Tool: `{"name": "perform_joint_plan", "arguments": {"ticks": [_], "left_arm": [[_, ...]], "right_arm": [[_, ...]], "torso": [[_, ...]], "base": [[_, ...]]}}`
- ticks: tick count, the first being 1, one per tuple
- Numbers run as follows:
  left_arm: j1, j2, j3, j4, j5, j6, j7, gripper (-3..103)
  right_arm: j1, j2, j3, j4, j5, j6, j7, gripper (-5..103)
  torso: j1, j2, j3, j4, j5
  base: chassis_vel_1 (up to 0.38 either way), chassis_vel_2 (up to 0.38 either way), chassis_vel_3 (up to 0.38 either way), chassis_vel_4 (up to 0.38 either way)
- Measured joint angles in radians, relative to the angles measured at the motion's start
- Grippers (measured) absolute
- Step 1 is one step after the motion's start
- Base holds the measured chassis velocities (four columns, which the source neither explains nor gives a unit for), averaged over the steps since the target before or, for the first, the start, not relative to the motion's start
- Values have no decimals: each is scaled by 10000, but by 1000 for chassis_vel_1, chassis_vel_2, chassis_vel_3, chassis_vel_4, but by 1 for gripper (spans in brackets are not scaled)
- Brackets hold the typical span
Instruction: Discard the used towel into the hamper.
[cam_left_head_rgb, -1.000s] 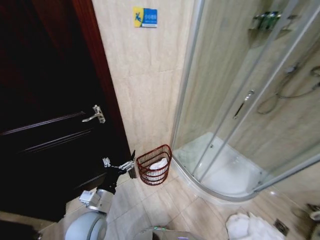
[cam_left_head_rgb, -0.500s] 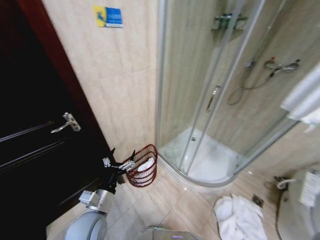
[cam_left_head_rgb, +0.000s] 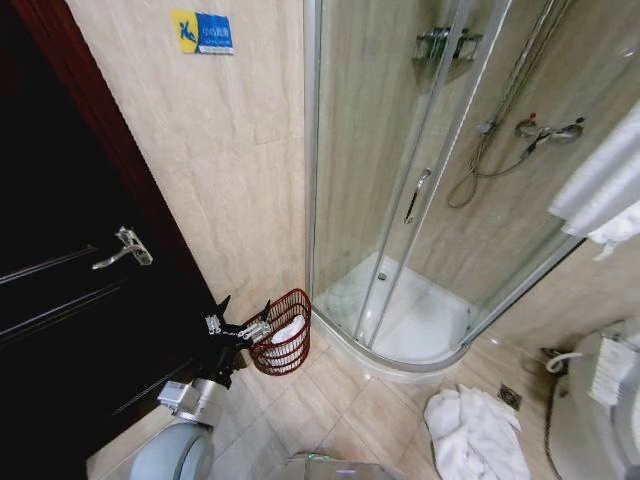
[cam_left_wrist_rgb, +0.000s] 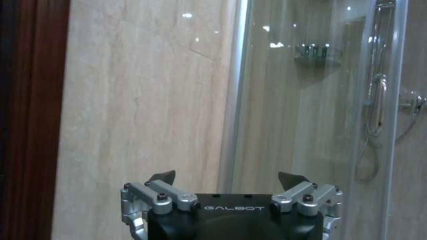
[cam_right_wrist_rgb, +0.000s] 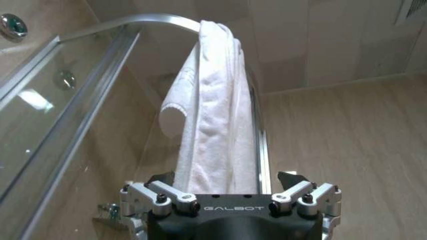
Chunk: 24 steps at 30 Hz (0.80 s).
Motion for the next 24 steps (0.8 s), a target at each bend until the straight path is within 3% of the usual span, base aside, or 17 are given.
{"name": "perform_joint_plan", "arguments": {"ticks": [9, 17, 22, 24], "left_arm": [[0, -1, 2, 0, 0, 0, 0, 100], [0, -1, 3, 1, 0, 0, 0, 100], [-1, -5, 6, 1, 0, 0, 8, 100], [-1, -3, 4, 1, 0, 0, 5, 100]], "right_arm": [[22, -37, 74, -51, -66, 57, 2, 100], [52, -129, 176, -317, 67, 548, -278, 100], [160, -544, 488, -727, 378, 988, -590, 100], [211, -841, 629, -868, 542, 1048, -622, 100]], "torso": [[0, 0, 0, 0, 5], [2, -1, 2, -1, 4], [3, -1, 2, -3, 13], [1, 0, 1, 2, -1]], "base": [[-168, -167, 166, 160], [-257, -246, 262, 253], [-140, -199, 165, 99], [-19, -57, 52, 0]]}}
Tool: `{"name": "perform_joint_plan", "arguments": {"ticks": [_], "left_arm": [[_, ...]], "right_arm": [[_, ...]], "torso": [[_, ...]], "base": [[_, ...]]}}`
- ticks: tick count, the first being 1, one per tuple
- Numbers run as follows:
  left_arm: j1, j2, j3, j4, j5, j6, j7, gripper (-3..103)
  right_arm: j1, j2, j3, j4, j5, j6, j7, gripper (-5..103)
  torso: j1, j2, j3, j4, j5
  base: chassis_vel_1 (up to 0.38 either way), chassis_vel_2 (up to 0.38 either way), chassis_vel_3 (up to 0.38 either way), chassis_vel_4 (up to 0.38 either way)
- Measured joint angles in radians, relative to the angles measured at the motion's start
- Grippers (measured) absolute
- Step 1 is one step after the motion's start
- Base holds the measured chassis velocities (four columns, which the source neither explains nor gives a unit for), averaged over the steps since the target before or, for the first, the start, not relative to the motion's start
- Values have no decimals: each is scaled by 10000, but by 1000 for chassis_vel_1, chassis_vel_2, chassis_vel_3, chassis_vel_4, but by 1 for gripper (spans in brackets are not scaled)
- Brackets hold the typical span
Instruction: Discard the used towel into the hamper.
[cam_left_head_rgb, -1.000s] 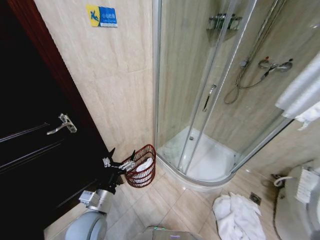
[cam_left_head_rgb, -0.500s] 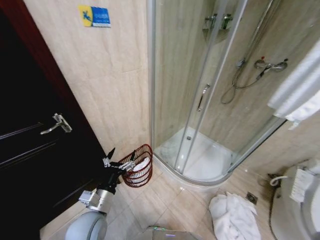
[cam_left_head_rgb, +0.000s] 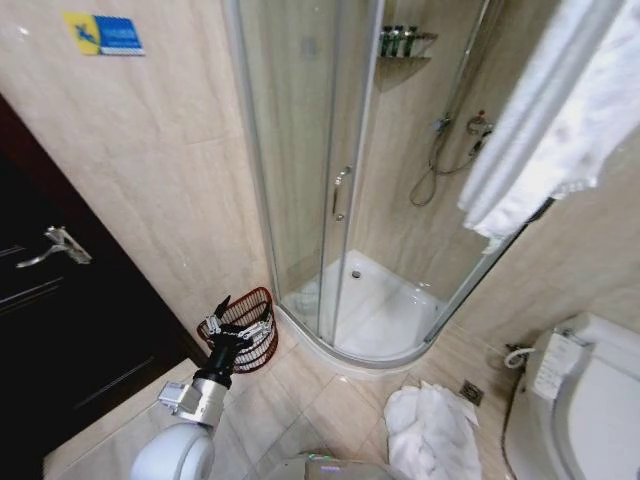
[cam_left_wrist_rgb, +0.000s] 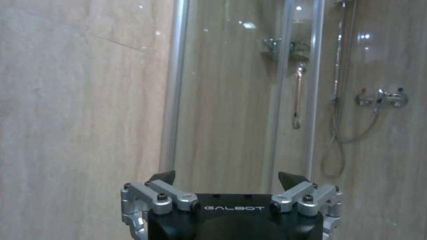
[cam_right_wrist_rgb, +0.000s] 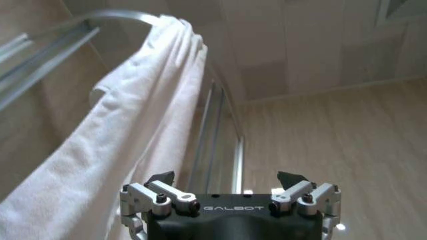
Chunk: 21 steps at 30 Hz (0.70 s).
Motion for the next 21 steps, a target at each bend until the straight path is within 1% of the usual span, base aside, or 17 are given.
{"name": "perform_joint_plan", "arguments": {"ticks": [2, 3, 4, 5, 6, 7, 9, 13, 17, 18, 21], "left_arm": [[1, 0, -1, 0, 0, 0, -3, 100], [1, 3, -3, 0, 0, 0, -5, 100], [1, 3, -3, 0, 0, 0, -5, 100], [1, 4, -3, 0, 0, 0, -6, 100], [1, 6, -4, 0, 0, 0, -8, 100], [1, 6, -4, 0, 0, 0, -8, 100], [0, 7, -4, 0, 0, 0, -7, 100], [0, 3, -3, 0, 0, 0, -7, 100], [0, 2, -1, 0, 0, 0, -6, 100], [0, 2, -1, 0, 0, 0, -6, 100], [0, 1, -1, 0, 0, 0, -6, 100]], "right_arm": [[45, -250, 116, -109, 145, 14, -40, 100], [94, -480, 221, -222, 281, 14, -66, 100], [94, -480, 221, -222, 281, 14, -66, 100], [130, -657, 307, -305, 390, 13, -100, 100], [183, -835, 376, -405, 486, 1, -132, 100], [183, -835, 376, -405, 486, 1, -132, 100], [294, -1055, 419, -546, 551, -82, -140, 100], [489, -1367, 397, -609, 675, -358, -114, 100], [938, -2078, 481, -757, 920, -753, -69, 100], [938, -2078, 481, -757, 920, -753, -69, 100], [1227, -2559, 708, -919, 1127, -1045, -73, 100]], "torso": [[-3, 0, -1, 3, -2], [-3, 0, -1, -1, 1], [-3, 0, -1, -1, 1], [-3, 0, -1, -4, -6], [-3, 1, -2, -4, -3], [-3, 1, -2, -4, -3], [-2, 0, 0, -5, 6], [-2, 0, 0, -3, 6], [0, 0, 0, -1, 6], [0, 0, 0, -1, 6], [0, 0, 0, 0, 3]], "base": [[43, -5, 13, 8], [95, 66, -42, 13], [95, 66, -42, 13], [95, 70, -74, 13], [60, 70, -45, -40], [60, 70, -45, -40], [58, 61, -21, -16], [5, 11, 20, 17], [19, 52, 94, 73], [32, 70, 91, 76], [76, 84, 92, 83]]}}
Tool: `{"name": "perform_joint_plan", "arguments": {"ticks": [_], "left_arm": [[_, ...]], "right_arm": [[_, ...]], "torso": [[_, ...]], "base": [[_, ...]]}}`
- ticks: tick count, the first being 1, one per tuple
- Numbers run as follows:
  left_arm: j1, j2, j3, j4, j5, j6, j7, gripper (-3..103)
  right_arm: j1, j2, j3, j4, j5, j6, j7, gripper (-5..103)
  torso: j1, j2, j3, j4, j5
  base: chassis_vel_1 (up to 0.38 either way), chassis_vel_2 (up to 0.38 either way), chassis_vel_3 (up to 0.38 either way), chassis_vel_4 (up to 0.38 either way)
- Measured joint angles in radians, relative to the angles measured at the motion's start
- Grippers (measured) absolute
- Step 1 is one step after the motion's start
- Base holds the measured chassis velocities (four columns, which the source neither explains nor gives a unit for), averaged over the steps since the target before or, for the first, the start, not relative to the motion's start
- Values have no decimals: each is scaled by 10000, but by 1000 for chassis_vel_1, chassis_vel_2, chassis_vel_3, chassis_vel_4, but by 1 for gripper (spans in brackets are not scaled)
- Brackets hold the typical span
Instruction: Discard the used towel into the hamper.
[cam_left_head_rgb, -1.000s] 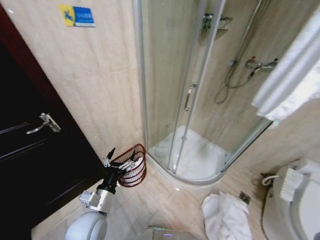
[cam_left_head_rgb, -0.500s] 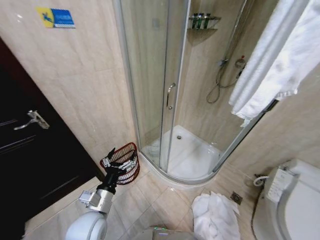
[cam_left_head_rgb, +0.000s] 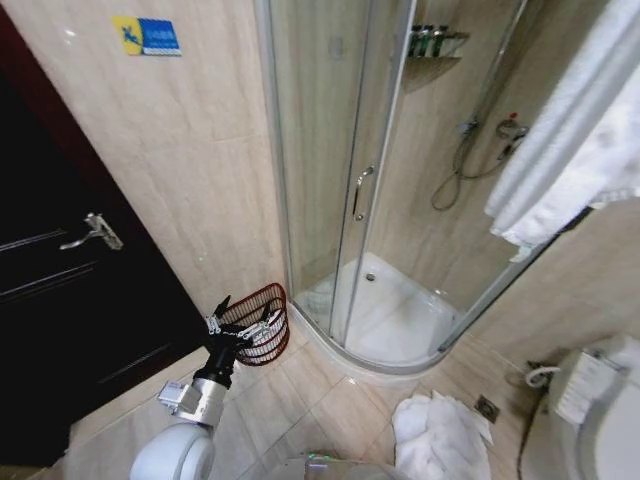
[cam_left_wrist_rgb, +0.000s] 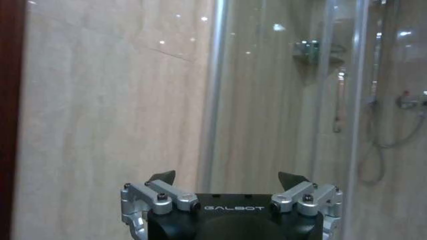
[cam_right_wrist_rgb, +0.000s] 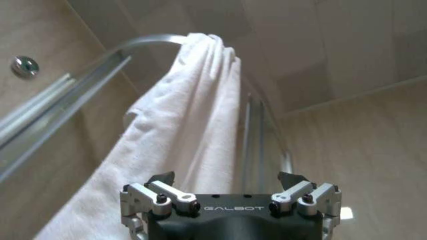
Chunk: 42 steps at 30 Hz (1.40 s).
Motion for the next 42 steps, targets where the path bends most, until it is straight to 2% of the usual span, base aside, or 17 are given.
{"name": "perform_joint_plan", "arguments": {"ticks": [10, 14, 16, 20, 23, 27, 32, 34, 35, 37, 40, 41, 42], "left_arm": [[1, 1, 0, 0, 0, 0, 0, 100], [0, 1, 0, 0, 0, 0, 0, 100], [0, 0, -1, 0, 0, 0, 0, 100], [0, -1, 0, 0, 0, 0, 0, 100], [0, 0, 0, 0, 0, 0, 0, 100], [0, 0, 0, 0, 0, 0, 1, 100], [0, -1, 0, 0, 0, 0, 1, 100], [0, 1, 0, 0, 0, 0, 1, 100], [0, 0, 0, 0, 0, 0, 1, 100], [0, 0, 0, 0, 0, 0, 1, 100], [0, 0, 0, 0, 0, 0, 1, 100], [0, 0, 0, 0, 0, 0, 1, 100], [0, 0, 0, 0, 0, 0, 2, 100]], "right_arm": [[447, -732, 491, -268, 368, -664, 124, 100], [715, -1249, 898, -356, 696, -1067, 182, 100], [917, -1768, 1335, -490, 848, -1421, 326, 100], [966, -2129, 1690, -562, 1008, -1653, 435, 100], [948, -2707, 2345, -643, 1454, -2050, 561, 100], [923, -3080, 2595, -751, 1784, -2145, 573, 100], [1057, -4355, 3113, -1523, 2180, -2294, 474, 100], [1103, -4531, 3159, -1643, 2240, -2331, 469, 100], [1298, -5111, 3248, -2001, 2420, -2465, 493, 100], [1387, -5324, 3253, -2138, 2426, -2545, 566, 100], [1926, -6489, 3234, -2789, 2411, -2923, 861, 100], [1926, -6489, 3234, -2789, 2411, -2923, 861, 100], [2167, -6861, 3176, -2978, 2423, -3025, 938, 100]], "torso": [[-33, -71, -39, -1, 2], [-55, -128, -67, 1, 3], [-66, -150, -80, 5, 1], [-68, -157, -83, 5, 1], [-72, -159, -87, -8, -1], [-73, -159, -87, -7, 3], [-72, -158, -85, -1, 1], [-71, -158, -85, -2, 3], [-71, -157, -84, -2, 2], [-71, -156, -84, -2, 2], [-69, -154, -82, -1, -1], [-69, -154, -82, -1, -1], [-68, -153, -82, 1, -1]], "base": [[104, 110, 94, 106], [128, 127, 126, 125], [111, 132, 108, 111], [66, 80, 79, 63], [0, 0, 0, 0], [0, 0, 0, 0], [0, 0, 0, 0], [0, 0, 0, 0], [0, 0, 0, 0], [0, 0, 0, 0], [0, 0, 0, 0], [0, 0, 0, 0], [0, 0, 0, 0]]}}
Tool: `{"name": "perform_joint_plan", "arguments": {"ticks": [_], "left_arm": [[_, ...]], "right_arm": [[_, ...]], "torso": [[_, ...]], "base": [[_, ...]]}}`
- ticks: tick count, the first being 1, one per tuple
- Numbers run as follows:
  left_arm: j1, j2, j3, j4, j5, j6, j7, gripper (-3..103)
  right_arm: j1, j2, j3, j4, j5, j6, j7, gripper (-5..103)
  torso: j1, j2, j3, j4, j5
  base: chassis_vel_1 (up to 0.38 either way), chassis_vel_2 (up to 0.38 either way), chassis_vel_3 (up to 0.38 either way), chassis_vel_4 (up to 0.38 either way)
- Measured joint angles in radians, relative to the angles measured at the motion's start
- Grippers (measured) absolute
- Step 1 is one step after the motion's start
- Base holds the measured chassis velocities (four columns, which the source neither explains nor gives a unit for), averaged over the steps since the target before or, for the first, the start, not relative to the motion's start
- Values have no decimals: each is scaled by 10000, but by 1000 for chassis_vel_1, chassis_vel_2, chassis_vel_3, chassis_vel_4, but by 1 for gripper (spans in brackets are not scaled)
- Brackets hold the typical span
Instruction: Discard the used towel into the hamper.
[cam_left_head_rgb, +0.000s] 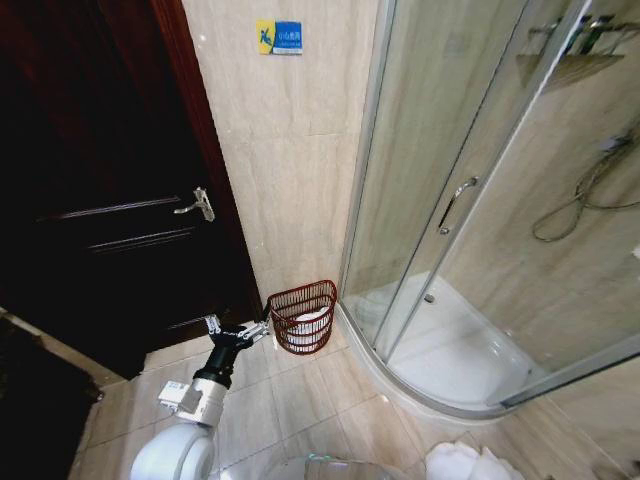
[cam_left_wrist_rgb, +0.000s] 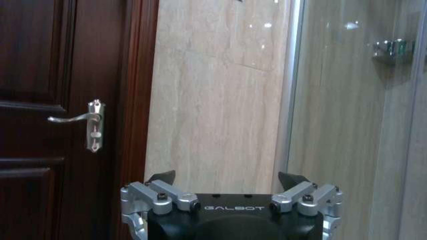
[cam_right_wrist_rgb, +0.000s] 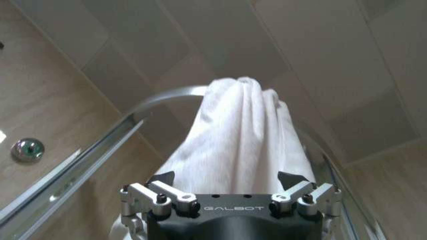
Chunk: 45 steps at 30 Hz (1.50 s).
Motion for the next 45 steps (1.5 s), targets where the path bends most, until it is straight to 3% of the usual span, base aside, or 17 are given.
{"name": "perform_joint_plan", "arguments": {"ticks": [6, 9, 14, 16, 24, 34, 38, 41, 45], "left_arm": [[0, 1, 0, 0, 0, 0, 0, 100], [0, 0, 0, 0, 0, 0, 0, 100], [0, 1, 0, 0, 0, 0, 0, 100], [0, 1, 0, 0, 0, 0, 0, 100], [0, 1, 0, -1, 0, 0, 0, 100], [0, 0, 0, 0, 0, 0, 0, 100], [0, 1, 0, 0, 0, 0, 0, 100], [0, 0, 0, 0, 0, 0, 0, 100], [0, 0, 0, 0, 0, 0, 0, 100]], "right_arm": [[1007, -1403, -395, -683, 298, -452, 234, 100], [1281, -1633, -529, -928, 157, -631, 316, 100], [1485, -1783, -640, -1339, 140, -1114, 435, 100], [1458, -1782, -640, -1321, 720, -1711, 707, 100], [1356, -1899, -489, -1377, 1420, -3023, 1457, 100], [1360, -2531, -353, -2630, 1800, -3471, 1640, 100], [1377, -2827, -425, -2953, 2419, -3656, 1574, 100], [1850, -2986, -1034, -2912, 3236, -3813, 1582, 100], [2389, -2986, -1704, -2713, 3538, -3890, 1589, 100]], "torso": [[1, 3, 1, -1, 0], [1, 5, 1, -2, 1], [1, 6, 2, -3, 5], [2, 6, 2, -3, 6], [2, 7, 3, -2, 1], [3, 8, 3, -3, 3], [3, 8, 3, -3, 3], [3, 8, 3, -3, 0], [4, 8, 4, 2, 4]], "base": [[0, 0, 0, 0], [0, 0, 0, 0], [0, 0, 0, 0], [0, 0, 0, 0], [0, 0, 0, 0], [0, 0, 0, 0], [0, 0, 0, 0], [0, 0, 0, 0], [0, 0, 0, 0]]}}
